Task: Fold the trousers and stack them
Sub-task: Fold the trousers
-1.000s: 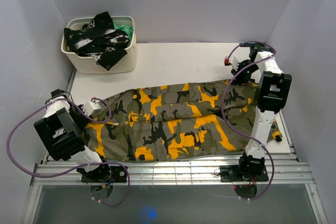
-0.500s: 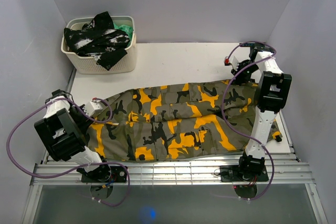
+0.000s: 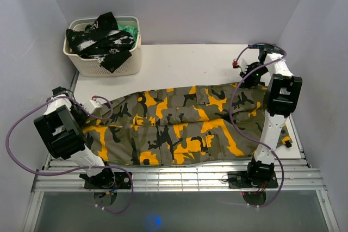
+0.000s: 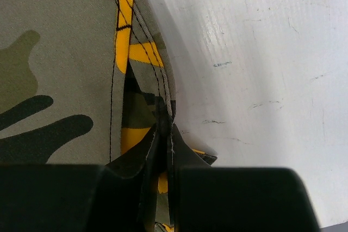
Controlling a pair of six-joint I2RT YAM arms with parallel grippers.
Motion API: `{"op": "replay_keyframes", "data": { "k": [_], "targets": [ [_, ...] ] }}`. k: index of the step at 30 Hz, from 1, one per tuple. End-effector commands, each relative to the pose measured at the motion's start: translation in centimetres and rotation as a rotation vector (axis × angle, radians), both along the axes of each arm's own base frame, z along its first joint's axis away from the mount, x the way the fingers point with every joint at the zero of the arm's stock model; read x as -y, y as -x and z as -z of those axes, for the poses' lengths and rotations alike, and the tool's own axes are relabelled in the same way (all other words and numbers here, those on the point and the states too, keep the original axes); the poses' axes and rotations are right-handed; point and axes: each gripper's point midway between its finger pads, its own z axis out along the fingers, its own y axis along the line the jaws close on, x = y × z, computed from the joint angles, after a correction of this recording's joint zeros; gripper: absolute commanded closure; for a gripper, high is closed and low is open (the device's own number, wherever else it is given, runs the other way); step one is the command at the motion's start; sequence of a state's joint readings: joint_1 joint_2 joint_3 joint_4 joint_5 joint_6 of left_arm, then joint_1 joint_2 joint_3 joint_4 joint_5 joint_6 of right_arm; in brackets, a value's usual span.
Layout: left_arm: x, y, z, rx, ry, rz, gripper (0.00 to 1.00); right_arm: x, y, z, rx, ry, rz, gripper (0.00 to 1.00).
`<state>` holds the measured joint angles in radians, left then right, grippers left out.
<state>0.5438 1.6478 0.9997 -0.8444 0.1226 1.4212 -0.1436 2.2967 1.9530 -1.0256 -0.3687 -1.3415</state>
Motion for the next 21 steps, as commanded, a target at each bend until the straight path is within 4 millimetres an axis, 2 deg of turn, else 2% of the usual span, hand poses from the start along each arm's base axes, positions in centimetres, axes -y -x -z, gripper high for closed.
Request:
{"op": "replay_keyframes", "data": {
  "k": [1, 2, 5, 7, 8, 10, 12, 13, 14, 15, 16, 17, 19, 20, 21],
  "targets": [
    [-1.1, -2.6, -2.6, 0.093, -0.034, 0.011, 0.96, 1.3, -0.6, -3.5, 0.073, 0.029, 0.019, 0.92],
    [-1.3, -3.3, -3.6, 0.115, -0.039, 0.013, 0.99, 1.6, -0.7, -3.6, 0.078, 0.030, 0.026, 0.92],
    [-1.9, -5.4, -5.8, 0.185, -0.045, 0.020, 1.00, 2.5, -1.6, -4.6, 0.120, 0.036, 0.049, 0.92],
    [-2.5, -6.7, -6.5, 0.214, -0.046, 0.010, 1.00, 2.8, -2.2, -5.6, 0.154, 0.034, 0.062, 0.92],
    [-3.4, -8.3, -8.0, 0.270, -0.073, 0.002, 1.00, 3.2, -2.6, -6.4, 0.180, 0.033, 0.077, 0.92],
    [-4.2, -9.9, -8.6, 0.313, -0.071, -0.032, 1.00, 3.5, -2.9, -7.3, 0.211, 0.023, 0.095, 0.92],
    [-5.5, -12.5, -10.6, 0.406, -0.097, -0.062, 1.00, 4.3, -3.4, -9.2, 0.275, 0.011, 0.125, 0.92],
    [-5.9, -13.3, -10.7, 0.423, -0.095, -0.070, 1.00, 4.6, -3.3, -9.5, 0.286, 0.006, 0.140, 0.92],
    [-6.2, -14.3, -11.4, 0.458, -0.097, -0.074, 1.00, 5.5, -3.1, -10.9, 0.324, 0.006, 0.160, 0.92],
    [-6.8, -15.4, -12.7, 0.500, -0.106, -0.092, 1.00, 5.8, -3.4, -11.7, 0.358, -0.007, 0.163, 0.92],
    [-7.1, -15.9, -13.2, 0.519, -0.105, -0.100, 1.00, 6.8, -2.8, -11.9, 0.367, -0.012, 0.184, 0.92],
    [-7.5, -16.5, -13.4, 0.537, -0.104, -0.108, 1.00, 7.1, -2.5, -13.7, 0.410, -0.011, 0.190, 0.92],
    [-8.0, -17.4, -15.0, 0.594, -0.095, -0.128, 1.00, 7.6, -1.9, -15.2, 0.459, -0.031, 0.188, 0.92],
    [-8.5, -17.3, -15.7, 0.612, -0.093, -0.140, 1.00, 8.3, -0.6, -16.2, 0.480, -0.034, 0.201, 0.92],
    [-8.2, -17.4, -16.0, 0.628, -0.070, -0.134, 1.00, 8.2, 0.1, -16.6, 0.489, -0.052, 0.192, 0.92]
  ]
}}
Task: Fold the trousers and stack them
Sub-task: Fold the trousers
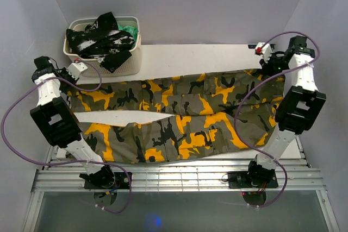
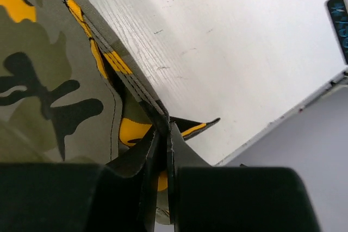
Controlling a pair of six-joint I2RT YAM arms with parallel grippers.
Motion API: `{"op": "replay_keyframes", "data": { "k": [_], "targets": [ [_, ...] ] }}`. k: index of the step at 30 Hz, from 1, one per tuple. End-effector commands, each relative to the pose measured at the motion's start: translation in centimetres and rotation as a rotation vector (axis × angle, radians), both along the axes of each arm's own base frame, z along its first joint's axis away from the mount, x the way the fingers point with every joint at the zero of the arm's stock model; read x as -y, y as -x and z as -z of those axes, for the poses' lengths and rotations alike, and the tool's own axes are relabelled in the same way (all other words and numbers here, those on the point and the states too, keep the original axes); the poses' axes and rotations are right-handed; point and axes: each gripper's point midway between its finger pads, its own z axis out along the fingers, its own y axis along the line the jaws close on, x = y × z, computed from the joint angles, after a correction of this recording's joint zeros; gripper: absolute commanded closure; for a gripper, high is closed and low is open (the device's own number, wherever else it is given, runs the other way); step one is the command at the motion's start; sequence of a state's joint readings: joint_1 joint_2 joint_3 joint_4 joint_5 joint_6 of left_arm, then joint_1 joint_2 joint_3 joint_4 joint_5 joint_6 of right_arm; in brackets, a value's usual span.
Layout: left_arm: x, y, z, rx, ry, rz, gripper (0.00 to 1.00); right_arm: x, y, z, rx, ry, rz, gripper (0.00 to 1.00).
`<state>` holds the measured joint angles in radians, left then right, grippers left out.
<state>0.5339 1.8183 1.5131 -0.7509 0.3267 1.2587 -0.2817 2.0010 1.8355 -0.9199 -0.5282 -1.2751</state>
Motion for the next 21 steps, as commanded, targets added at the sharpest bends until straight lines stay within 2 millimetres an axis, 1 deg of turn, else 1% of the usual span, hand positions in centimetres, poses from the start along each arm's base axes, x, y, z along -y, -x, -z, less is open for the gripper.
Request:
{"op": "replay_keyframes", "data": {
  "k": [1, 2, 3, 4, 5, 6, 7, 8, 9, 10, 11, 12, 13, 14, 15, 16, 17, 18, 19, 20, 21],
  "targets": [
    [-3.5, -0.8, -5.5, 0.165, -0.059, -0.073, 1.00, 5.4, 0.8, -5.8, 0.215, 0.077, 0.066, 0.92],
    [-3.7, 0.1, -5.6, 0.162, -0.042, -0.077, 1.00, 4.9, 2.7, -5.9, 0.217, 0.067, 0.054, 0.92],
    [-3.5, 0.9, -7.0, 0.191, -0.038, -0.067, 1.00, 4.8, 3.9, -5.7, 0.218, 0.071, 0.042, 0.92],
    [-2.8, 1.4, -7.5, 0.214, -0.004, -0.041, 1.00, 4.9, 5.0, -5.6, 0.235, 0.100, 0.007, 0.92],
    [-2.8, 3.4, -6.6, 0.188, 0.027, -0.041, 1.00, 5.5, 6.8, -6.9, 0.273, 0.130, 0.012, 0.92],
    [-2.4, 4.9, -8.0, 0.216, 0.028, -0.022, 1.00, 4.9, 9.0, -4.3, 0.228, 0.112, -0.008, 0.92],
    [-1.6, 5.9, -8.2, 0.235, 0.067, 0.005, 1.00, 5.0, 10.3, -3.9, 0.248, 0.152, -0.054, 0.92],
    [-1.5, 8.7, -6.5, 0.186, 0.094, 0.012, 1.00, 5.6, 12.2, -4.6, 0.282, 0.190, -0.048, 0.92],
    [-1.1, 10.5, -6.0, 0.170, 0.101, 0.045, 1.00, 5.6, 13.5, -3.7, 0.279, 0.210, -0.065, 0.92],
    [-0.3, 12.2, -5.9, 0.156, 0.091, 0.074, 1.00, 5.7, 15.8, -0.8, 0.245, 0.231, -0.101, 0.92],
    [0.6, 15.5, -3.2, 0.084, 0.159, 0.049, 1.00, 5.7, 17.1, -0.3, 0.248, 0.267, -0.115, 0.92],
    [1.0, 17.1, -2.0, 0.053, 0.133, 0.114, 1.00, 6.0, 18.4, 1.2, 0.218, 0.294, -0.128, 0.92],
    [1.7, 18.7, -0.7, 0.007, 0.149, 0.126, 1.00, 5.9, 20.1, 3.6, 0.178, 0.288, -0.141, 0.92],
    [1.8, 21.2, 1.3, -0.088, 0.152, 0.114, 1.00, 5.8, 20.9, 4.7, 0.148, 0.281, -0.143, 0.92],
    [3.5, 23.2, 4.6, -0.167, 0.209, 0.115, 1.00, 5.9, 21.7, 5.8, 0.107, 0.282, -0.141, 0.92],
    [2.9, 23.5, 6.2, -0.183, 0.181, 0.091, 1.00, 5.4, 22.7, 7.4, 0.067, 0.259, -0.148, 0.92],
    [3.0, 24.7, 8.1, -0.245, 0.176, 0.078, 1.00, 5.3, 23.1, 8.5, 0.035, 0.244, -0.155, 0.92],
    [4.6, 26.1, 10.6, -0.289, 0.218, 0.075, 1.00, 5.3, 23.4, 9.1, 0.012, 0.242, -0.156, 0.92],
    [4.7, 26.5, 11.7, -0.307, 0.218, 0.050, 1.00, 5.0, 23.5, 9.8, -0.015, 0.226, -0.154, 0.92],
    [4.2, 26.6, 12.9, -0.319, 0.198, 0.043, 1.00, 4.8, 23.8, 10.6, -0.052, 0.210, -0.153, 0.92],
    [4.2, 27.5, 13.8, -0.364, 0.190, 0.028, 1.00, 5.3, 23.7, 11.0, -0.072, 0.225, -0.140, 0.92]
  ]
}}
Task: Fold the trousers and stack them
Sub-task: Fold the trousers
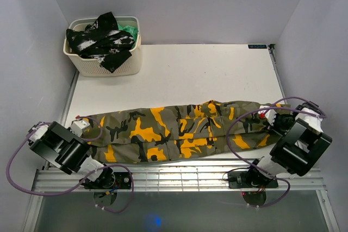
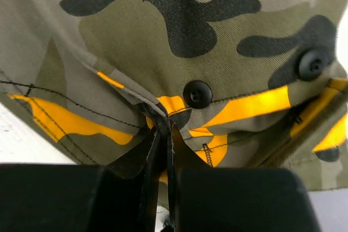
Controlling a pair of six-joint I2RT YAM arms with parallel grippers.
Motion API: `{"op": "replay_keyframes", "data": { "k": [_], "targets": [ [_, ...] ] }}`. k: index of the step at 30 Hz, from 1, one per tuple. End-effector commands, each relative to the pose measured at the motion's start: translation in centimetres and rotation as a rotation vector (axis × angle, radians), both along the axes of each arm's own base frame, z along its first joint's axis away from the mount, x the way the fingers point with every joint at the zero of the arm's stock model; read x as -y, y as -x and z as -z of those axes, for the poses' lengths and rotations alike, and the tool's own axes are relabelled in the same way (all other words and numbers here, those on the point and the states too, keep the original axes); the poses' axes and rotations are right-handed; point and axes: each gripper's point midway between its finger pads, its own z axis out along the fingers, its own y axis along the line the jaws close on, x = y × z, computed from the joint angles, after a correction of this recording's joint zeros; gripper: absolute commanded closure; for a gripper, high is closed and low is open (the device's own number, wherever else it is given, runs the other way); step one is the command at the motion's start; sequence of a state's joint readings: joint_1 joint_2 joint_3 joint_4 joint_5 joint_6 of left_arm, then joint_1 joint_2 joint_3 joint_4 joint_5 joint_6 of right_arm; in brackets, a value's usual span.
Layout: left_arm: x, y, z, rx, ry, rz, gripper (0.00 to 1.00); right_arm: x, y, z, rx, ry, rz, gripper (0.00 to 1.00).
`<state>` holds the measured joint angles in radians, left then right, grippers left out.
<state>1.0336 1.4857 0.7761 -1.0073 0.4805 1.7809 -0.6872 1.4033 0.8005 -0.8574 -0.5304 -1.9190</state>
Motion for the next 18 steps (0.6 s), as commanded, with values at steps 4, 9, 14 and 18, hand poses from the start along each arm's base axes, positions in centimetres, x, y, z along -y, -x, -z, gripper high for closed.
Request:
{"op": "replay_keyframes", "data": {
  "k": [4, 9, 14, 18],
  "targets": [
    [-3.5, 1.9, 4.7, -0.150, -0.165, -0.049, 1.00, 2.3, -1.3, 2.1, -0.101, 0.079, 0.045, 0.92],
    [-8.6, 1.0, 5.7, -0.238, -0.274, -0.233, 1.00, 2.2, -1.8, 3.1, -0.231, 0.044, 0.095, 0.92],
    [-12.9, -2.8, 4.4, -0.179, -0.308, -0.326, 1.00, 1.2, -3.6, 2.9, -0.231, 0.049, 0.111, 0.92],
    [-14.3, -7.5, 2.2, -0.106, -0.328, -0.356, 1.00, 0.8, -5.9, 2.5, -0.222, 0.052, 0.149, 0.92]
  ]
}}
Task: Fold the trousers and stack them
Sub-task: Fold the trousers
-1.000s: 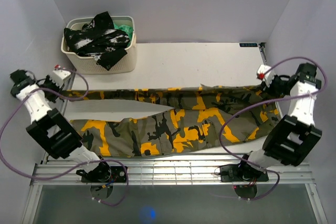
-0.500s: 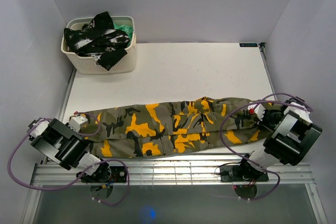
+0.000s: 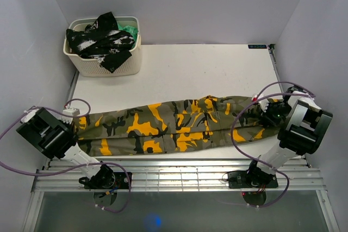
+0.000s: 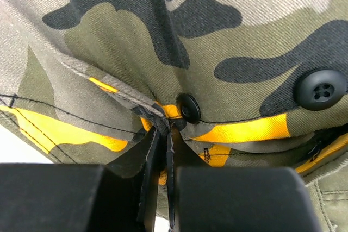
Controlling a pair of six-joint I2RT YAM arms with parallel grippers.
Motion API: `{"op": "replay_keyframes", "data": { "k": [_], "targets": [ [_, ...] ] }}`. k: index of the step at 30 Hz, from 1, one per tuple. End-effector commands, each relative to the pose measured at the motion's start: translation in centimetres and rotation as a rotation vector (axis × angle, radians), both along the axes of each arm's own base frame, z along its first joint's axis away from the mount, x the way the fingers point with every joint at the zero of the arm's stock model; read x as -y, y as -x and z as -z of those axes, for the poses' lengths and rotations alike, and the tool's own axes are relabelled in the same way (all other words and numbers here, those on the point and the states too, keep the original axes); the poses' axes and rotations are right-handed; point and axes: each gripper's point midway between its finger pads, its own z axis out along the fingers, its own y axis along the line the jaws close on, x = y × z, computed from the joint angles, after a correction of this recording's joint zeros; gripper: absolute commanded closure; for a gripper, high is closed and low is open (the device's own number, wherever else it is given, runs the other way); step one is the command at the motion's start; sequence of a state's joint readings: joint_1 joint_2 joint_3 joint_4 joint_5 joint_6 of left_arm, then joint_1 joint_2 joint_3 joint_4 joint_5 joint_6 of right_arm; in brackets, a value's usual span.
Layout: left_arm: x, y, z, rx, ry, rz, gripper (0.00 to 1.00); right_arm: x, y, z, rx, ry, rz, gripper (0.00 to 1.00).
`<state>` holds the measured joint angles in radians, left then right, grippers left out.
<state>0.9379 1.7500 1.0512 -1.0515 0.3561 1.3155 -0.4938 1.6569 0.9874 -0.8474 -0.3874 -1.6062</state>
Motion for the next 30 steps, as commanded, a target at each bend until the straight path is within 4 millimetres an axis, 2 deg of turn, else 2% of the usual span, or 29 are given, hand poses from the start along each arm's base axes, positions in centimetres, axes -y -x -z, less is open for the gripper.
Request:
{"op": "replay_keyframes", "data": {
  "k": [1, 3, 4, 6, 9, 10, 13, 18, 19, 20, 23, 26, 27, 30],
  "targets": [
    [-10.9, -6.1, 1.8, 0.098, -0.437, 0.003, 1.00, 0.9, -3.1, 0.1, 0.019, 0.062, 0.071, 0.92],
    [-10.0, -8.6, 1.4, 0.134, -0.429, 0.016, 1.00, 1.2, -4.8, -0.4, 0.046, 0.071, 0.090, 0.92],
    [-10.4, -10.0, 0.5, 0.159, -0.434, -0.023, 1.00, 1.1, -5.1, -0.5, 0.045, 0.067, 0.112, 0.92],
    [-9.5, -12.3, -0.1, 0.192, -0.410, -0.024, 1.00, 1.2, -6.2, -1.4, 0.067, 0.060, 0.123, 0.92],
    [-9.4, -14.7, -2.7, 0.257, -0.386, -0.049, 1.00, 1.0, -6.4, -3.2, 0.090, 0.051, 0.122, 0.92],
    [-9.7, -15.4, -4.1, 0.276, -0.387, -0.054, 1.00, 1.0, -6.2, -3.6, 0.098, 0.047, 0.120, 0.92],
    [-9.8, -16.3, -7.2, 0.328, -0.385, -0.059, 1.00, 0.5, -6.7, -6.3, 0.183, 0.024, 0.097, 0.92],
    [-10.7, -17.6, -14.3, 0.481, -0.439, -0.067, 1.00, -0.4, -6.8, -10.8, 0.304, -0.019, 0.059, 0.92],
    [-11.1, -17.5, -16.2, 0.530, -0.455, -0.073, 1.00, -0.4, -6.6, -11.8, 0.337, -0.015, 0.037, 0.92],
    [-11.2, -17.4, -16.9, 0.549, -0.458, -0.077, 1.00, -0.6, -6.2, -12.1, 0.338, -0.017, 0.039, 0.92],
    [-12.2, -16.0, -17.1, 0.550, -0.483, -0.069, 1.00, -0.7, -4.7, -11.5, 0.342, 0.025, -0.016, 0.92],
    [-12.8, -13.7, -14.0, 0.490, -0.467, -0.049, 1.00, -0.8, -3.2, -9.3, 0.307, 0.048, -0.064, 0.92],
    [-12.2, -12.6, -12.0, 0.458, -0.434, -0.041, 1.00, -0.7, -2.8, -8.5, 0.290, 0.059, -0.078, 0.92],
    [-12.5, -10.4, -9.1, 0.409, -0.428, -0.010, 1.00, -0.3, -1.4, -5.8, 0.237, 0.079, -0.086, 0.92]
  ]
}}
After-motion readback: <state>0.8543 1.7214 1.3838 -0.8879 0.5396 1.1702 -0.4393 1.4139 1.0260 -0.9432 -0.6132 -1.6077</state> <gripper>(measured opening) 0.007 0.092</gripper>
